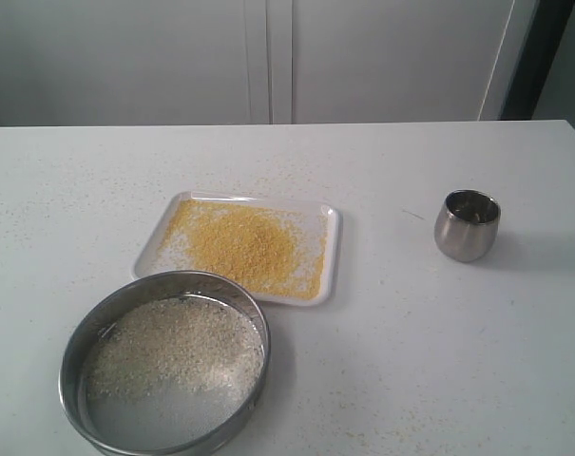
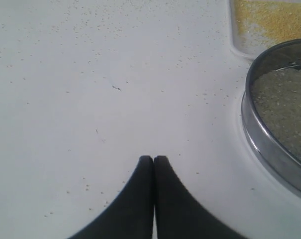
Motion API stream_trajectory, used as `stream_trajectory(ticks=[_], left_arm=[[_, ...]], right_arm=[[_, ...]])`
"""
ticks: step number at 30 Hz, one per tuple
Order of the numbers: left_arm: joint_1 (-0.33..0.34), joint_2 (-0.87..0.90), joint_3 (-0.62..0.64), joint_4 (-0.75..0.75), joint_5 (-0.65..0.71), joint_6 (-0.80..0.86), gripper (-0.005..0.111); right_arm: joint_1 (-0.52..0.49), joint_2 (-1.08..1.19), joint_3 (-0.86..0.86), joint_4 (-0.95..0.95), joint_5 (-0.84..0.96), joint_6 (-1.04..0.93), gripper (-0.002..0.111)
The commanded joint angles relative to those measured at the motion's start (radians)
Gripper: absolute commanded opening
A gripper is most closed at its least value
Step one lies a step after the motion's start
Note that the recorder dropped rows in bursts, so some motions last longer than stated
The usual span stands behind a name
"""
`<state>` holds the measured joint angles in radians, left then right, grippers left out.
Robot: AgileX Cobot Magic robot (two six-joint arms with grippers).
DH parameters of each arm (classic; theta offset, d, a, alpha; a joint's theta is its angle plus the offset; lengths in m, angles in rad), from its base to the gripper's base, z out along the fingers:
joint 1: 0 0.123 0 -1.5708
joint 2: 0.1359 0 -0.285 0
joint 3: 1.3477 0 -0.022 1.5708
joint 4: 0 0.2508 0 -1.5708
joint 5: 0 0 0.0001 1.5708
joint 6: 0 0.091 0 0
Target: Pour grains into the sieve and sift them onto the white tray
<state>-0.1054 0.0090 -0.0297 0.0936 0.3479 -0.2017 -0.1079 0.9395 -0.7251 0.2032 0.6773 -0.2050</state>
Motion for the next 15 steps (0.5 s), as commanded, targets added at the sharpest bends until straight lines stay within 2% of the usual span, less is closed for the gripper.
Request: stream_trajectory(ticks=[1,5,15], left_arm=[[0.004,-0.009,0.009,-0.039,0.011,0.027,0.0],[0.004,-0.009,0.009,-0.104,0.027,0.126,0.0],[0.004,-0.009,0.03,-0.108,-0.003,0.135,0.0]], right_arm=[[-0.004,-0.004,0.004,0.006,-0.014,0.001,0.0],[-0.004,-0.004,0.004,0.006,-0.014,0.001,0.0],[-0.004,-0.004,0.004,0.006,-0.014,0.001,0.0]])
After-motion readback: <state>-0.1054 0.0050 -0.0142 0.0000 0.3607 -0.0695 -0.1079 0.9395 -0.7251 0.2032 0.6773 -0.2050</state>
